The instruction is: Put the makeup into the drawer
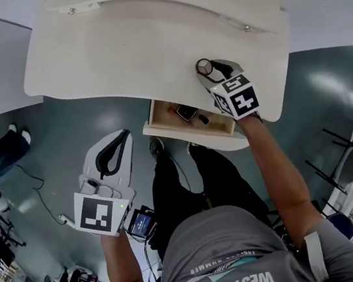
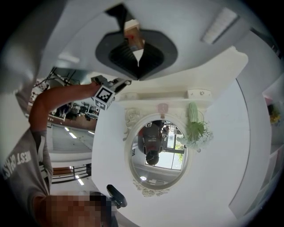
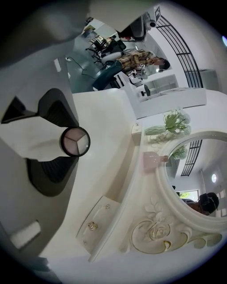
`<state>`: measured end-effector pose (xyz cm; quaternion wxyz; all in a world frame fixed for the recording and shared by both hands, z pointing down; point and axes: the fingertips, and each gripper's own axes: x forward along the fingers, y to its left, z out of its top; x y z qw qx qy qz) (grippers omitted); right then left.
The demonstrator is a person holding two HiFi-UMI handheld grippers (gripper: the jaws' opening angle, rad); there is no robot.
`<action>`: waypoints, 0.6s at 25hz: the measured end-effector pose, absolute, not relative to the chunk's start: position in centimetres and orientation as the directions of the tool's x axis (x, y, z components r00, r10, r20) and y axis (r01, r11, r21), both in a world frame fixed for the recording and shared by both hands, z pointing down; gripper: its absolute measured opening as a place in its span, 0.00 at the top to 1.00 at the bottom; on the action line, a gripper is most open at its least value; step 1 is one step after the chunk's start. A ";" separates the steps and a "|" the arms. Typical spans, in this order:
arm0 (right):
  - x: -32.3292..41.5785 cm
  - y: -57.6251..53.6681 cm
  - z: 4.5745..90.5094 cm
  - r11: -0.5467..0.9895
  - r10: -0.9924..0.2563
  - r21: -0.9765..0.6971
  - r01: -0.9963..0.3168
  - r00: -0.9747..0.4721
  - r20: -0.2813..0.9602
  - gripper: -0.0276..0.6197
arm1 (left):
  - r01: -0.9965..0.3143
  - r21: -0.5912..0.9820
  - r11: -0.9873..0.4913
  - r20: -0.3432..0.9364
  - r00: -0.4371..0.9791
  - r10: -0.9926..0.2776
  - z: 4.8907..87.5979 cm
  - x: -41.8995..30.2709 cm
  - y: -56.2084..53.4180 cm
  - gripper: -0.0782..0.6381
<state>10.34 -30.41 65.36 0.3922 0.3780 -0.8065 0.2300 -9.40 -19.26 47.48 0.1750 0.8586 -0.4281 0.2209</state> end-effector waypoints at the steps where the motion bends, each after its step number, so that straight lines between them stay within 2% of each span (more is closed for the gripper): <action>1: 10.5 -29.9 65.1 0.604 -0.431 -0.078 -0.793 -0.408 0.805 0.63 | -0.811 0.114 -0.574 0.532 0.538 -0.654 47.4 -9.4 -19.2 0.89; 15: 12.4 -20.9 63.9 0.579 -0.400 -0.124 -0.806 -0.413 0.818 0.63 | -0.763 0.082 -0.641 0.494 0.589 -0.639 46.3 -8.3 -19.4 0.89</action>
